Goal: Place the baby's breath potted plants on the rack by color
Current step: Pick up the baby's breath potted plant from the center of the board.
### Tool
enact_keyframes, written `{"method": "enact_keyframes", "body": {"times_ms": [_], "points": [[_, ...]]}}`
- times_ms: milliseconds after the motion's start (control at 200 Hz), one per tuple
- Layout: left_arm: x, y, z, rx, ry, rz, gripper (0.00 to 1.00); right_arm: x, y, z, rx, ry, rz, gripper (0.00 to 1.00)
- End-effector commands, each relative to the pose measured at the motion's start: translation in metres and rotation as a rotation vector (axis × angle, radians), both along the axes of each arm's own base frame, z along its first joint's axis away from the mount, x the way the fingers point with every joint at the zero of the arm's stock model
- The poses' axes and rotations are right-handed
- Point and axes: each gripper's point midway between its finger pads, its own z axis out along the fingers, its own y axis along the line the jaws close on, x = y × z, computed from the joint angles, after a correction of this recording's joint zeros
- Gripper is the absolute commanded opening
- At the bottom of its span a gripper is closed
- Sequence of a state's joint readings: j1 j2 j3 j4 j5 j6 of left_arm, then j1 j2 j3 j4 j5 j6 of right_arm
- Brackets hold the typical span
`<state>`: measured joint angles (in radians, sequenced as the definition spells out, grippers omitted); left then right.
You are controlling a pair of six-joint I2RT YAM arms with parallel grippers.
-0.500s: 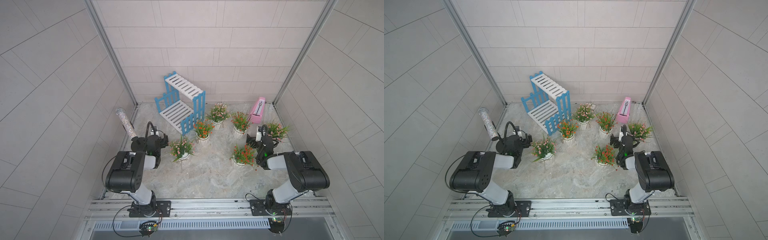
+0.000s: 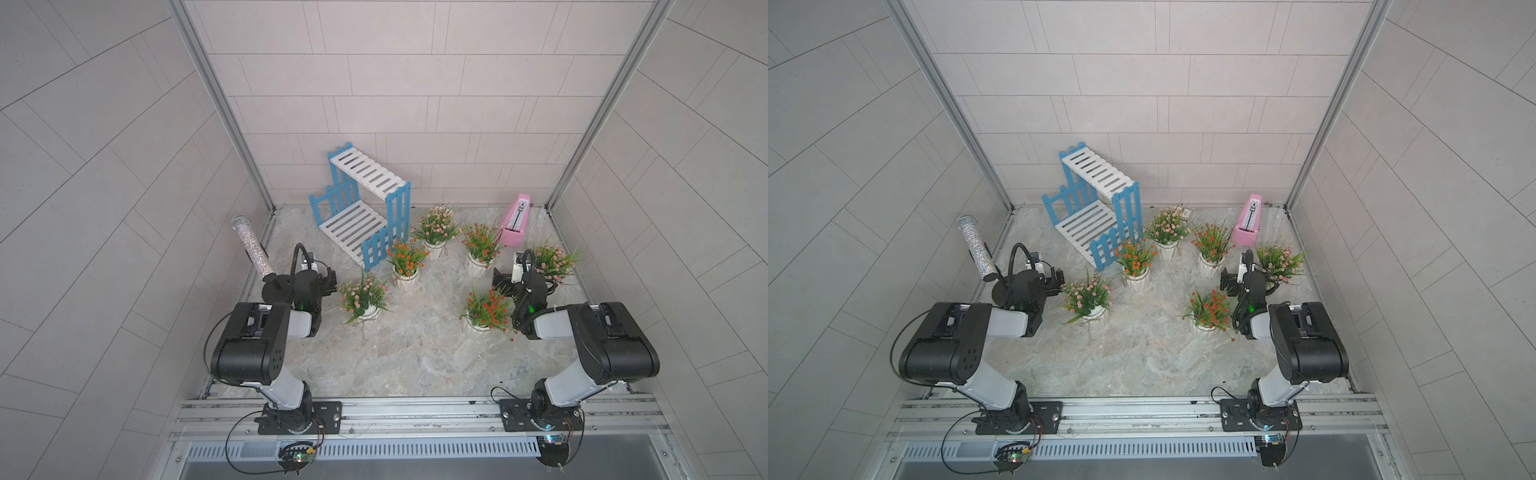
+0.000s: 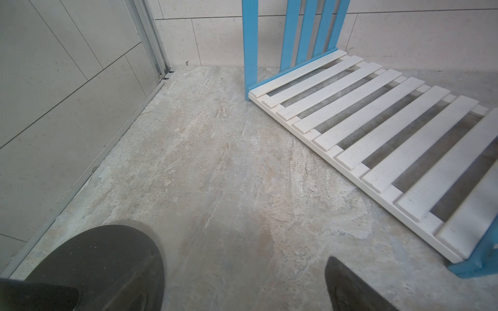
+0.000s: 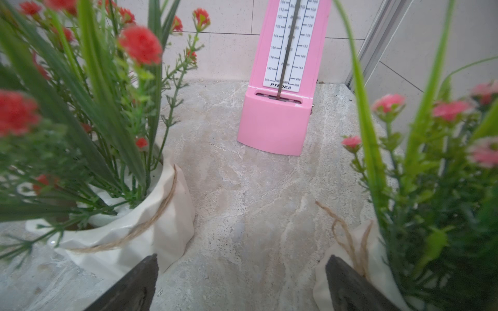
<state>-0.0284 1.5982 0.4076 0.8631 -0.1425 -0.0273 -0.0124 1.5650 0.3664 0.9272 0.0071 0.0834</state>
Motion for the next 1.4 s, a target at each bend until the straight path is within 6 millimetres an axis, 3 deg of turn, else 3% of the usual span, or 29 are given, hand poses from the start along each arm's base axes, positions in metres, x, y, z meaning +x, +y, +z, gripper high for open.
{"method": "enact_keyframes", "body": {"times_ms": [0, 385, 505, 665, 785, 901, 1146, 1286, 1306, 1396], "points": [[0.006, 0.001, 0.008, 0.012, -0.023, -0.001, 1.00, 0.003, -0.002, 0.004, 0.001, -0.011, -0.004, 0.99], [0.006, 0.001, 0.007, 0.013, -0.022, -0.001, 1.00, 0.001, -0.002, 0.008, -0.030, -0.025, -0.027, 0.99], [0.005, 0.000, 0.009, 0.011, -0.027, -0.001, 0.99, -0.009, -0.003, 0.040, -0.095, -0.025, -0.087, 0.99], [0.003, -0.001, 0.016, 0.038, -0.043, 0.015, 0.97, -0.030, -0.011, 0.105, -0.085, -0.129, -0.172, 0.99], [0.012, -0.005, 0.030, 0.031, 0.053, -0.006, 0.93, -0.044, -0.012, 0.121, -0.030, -0.109, -0.189, 0.99], [0.011, -0.009, 0.049, 0.035, 0.025, -0.033, 0.93, -0.050, -0.008, 0.127, 0.057, -0.100, -0.199, 0.99], [0.030, -0.023, 0.092, 0.013, -0.020, -0.107, 0.89, -0.049, 0.021, 0.131, 0.178, -0.040, -0.107, 0.99], [0.043, -0.028, 0.101, -0.001, -0.026, -0.125, 0.88, -0.054, 0.037, 0.136, 0.202, -0.025, -0.038, 1.00], [0.044, -0.028, 0.101, -0.003, -0.024, -0.127, 0.88, -0.051, 0.041, 0.149, 0.210, -0.041, -0.018, 0.99], [0.051, -0.034, 0.101, -0.016, -0.012, -0.155, 0.88, -0.047, 0.067, 0.158, 0.231, -0.004, 0.092, 0.96]]}}
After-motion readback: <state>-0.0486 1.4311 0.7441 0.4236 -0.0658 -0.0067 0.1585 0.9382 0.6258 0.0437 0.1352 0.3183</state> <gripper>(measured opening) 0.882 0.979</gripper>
